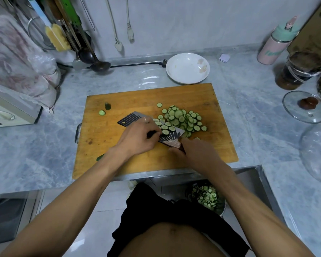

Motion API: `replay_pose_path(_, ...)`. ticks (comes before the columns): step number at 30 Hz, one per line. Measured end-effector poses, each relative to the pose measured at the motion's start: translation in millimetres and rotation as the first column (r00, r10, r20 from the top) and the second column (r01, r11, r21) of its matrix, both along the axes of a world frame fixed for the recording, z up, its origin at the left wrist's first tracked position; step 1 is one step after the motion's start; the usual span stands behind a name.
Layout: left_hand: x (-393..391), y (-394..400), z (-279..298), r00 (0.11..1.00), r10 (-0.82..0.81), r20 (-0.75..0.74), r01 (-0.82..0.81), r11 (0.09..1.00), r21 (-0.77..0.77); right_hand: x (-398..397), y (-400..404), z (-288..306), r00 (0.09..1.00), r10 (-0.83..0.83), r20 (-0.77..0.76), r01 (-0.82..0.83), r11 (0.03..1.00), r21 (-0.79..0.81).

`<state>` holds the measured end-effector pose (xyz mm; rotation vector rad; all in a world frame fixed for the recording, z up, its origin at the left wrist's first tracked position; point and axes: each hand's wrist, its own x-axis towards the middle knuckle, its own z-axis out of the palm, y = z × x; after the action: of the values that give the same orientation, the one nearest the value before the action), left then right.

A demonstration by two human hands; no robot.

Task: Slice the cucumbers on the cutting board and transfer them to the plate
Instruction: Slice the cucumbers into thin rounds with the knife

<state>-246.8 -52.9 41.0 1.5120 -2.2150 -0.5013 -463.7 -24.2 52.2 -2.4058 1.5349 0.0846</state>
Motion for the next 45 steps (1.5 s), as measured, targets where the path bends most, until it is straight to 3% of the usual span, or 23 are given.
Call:
replay_pose_path(4,-6,-30,0,0.978,-0.098,0.186,0.056,0.974,0.221,-3,2,5,0.999,0.007,-0.038,-0.008,1.000,-0.005)
replay_pose_path(7,-13,-48,-4,0.974,-0.130,0.186,0.071,0.953,0.294,-6,2,4,0.999,-0.025,-0.029,0.025,1.000,0.009)
replay_pose_path(11,-22,-50,1,0.991,-0.092,0.093,0.072,0.978,0.194,-14,0,-2,0.998,-0.059,-0.011,0.059,0.998,0.009)
replay_pose_path(15,-38,-50,7,0.986,-0.156,0.063,0.138,0.965,0.223,-19,1,-5,0.998,-0.056,0.010,0.056,0.998,-0.008)
replay_pose_path(20,-52,-66,5,0.967,-0.056,0.247,0.009,0.982,0.187,-19,4,-2,1.000,-0.005,-0.013,0.005,1.000,-0.012)
replay_pose_path(24,-60,-59,6,0.987,-0.118,0.105,0.098,0.979,0.179,-18,5,-4,1.000,-0.007,0.002,0.007,1.000,0.020)
replay_pose_path(26,-64,-58,5,0.981,-0.137,0.138,0.104,0.970,0.218,-19,5,-4,1.000,-0.016,0.009,0.015,1.000,0.017)
replay_pose_path(29,-64,-65,0,0.975,0.002,0.223,-0.046,0.980,0.194,-19,6,-4,1.000,-0.014,0.013,0.014,1.000,-0.009)
replay_pose_path(35,-38,-61,1,0.978,0.176,0.109,-0.188,0.976,0.106,-24,8,-11,0.998,-0.054,0.009,0.054,0.998,-0.011)
replay_pose_path(40,-11,-59,3,0.990,0.091,0.112,-0.121,0.946,0.300,-27,9,-12,0.998,-0.063,0.026,0.063,0.998,-0.020)
replay_pose_path(45,-15,-57,5,0.999,0.051,0.012,-0.050,0.887,0.459,-22,10,-12,0.998,-0.058,0.033,0.058,0.998,-0.021)
